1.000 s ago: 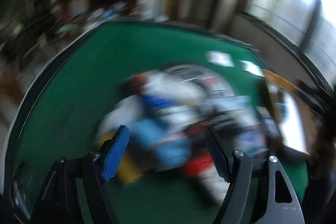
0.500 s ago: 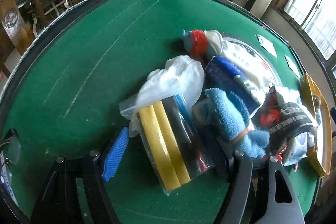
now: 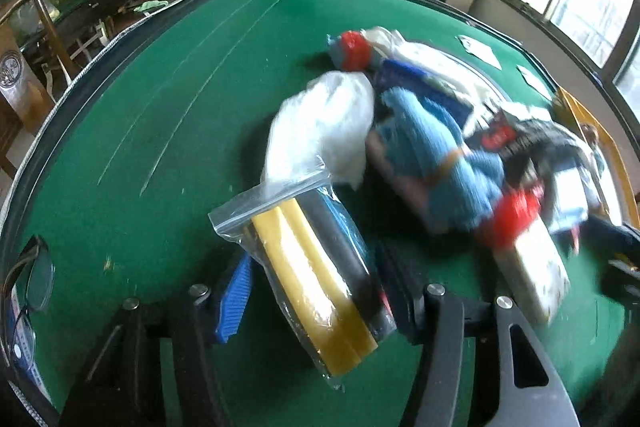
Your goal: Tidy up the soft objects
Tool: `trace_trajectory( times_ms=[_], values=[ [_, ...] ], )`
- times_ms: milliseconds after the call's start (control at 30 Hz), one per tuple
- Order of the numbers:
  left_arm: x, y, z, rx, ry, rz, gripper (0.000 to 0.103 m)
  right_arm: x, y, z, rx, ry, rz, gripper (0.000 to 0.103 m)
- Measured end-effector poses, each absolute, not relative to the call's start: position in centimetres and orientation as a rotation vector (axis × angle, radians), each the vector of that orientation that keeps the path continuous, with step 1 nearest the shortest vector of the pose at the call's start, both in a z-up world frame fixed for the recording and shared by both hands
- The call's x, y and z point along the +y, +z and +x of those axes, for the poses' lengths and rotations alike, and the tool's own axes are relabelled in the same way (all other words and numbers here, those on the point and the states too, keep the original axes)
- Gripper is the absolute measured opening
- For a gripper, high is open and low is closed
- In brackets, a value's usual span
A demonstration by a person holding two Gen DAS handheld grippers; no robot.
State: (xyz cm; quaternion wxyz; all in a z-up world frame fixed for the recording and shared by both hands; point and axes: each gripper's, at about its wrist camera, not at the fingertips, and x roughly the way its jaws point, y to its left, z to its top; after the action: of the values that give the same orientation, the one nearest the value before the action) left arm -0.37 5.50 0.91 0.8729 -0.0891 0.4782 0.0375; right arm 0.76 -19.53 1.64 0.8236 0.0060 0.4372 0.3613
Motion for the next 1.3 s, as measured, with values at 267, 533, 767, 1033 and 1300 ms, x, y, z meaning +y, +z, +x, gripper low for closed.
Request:
trace_trajectory(
  times_ms=[267, 533, 767, 1033, 1300],
  values=[
    [4.2, 1.0, -1.0, 1.048, 0.086, -0.169, 0.065, -17.7, -0.8, 0.5, 0.945, 0.699, -0.157, 0.072],
    [2.3, 0.4, -0.8, 1.014, 0.135, -0.071, 0.071, -17.6, -1.7, 0.3, 0.945, 0.68, -0.193, 0.068],
    [2.6, 0.6, -1.4, 0.974, 0.11, -0.088, 0.044, -18.1, -1.1, 0.2, 0.95, 0.717, -0.171, 0.053],
    [2.2, 2.4, -1.9, 0.917, 0.08, -0.113, 0.044, -18.6, 1.3, -0.8, 0.851, 0.83, -0.089, 0.053],
    [0.1, 4.2, -1.1, 0.88, 0.044, -0.093, 0.044, -22.6, 4.4, 0.8, 0.742, 0.77, 0.092, 0.053]
  ],
)
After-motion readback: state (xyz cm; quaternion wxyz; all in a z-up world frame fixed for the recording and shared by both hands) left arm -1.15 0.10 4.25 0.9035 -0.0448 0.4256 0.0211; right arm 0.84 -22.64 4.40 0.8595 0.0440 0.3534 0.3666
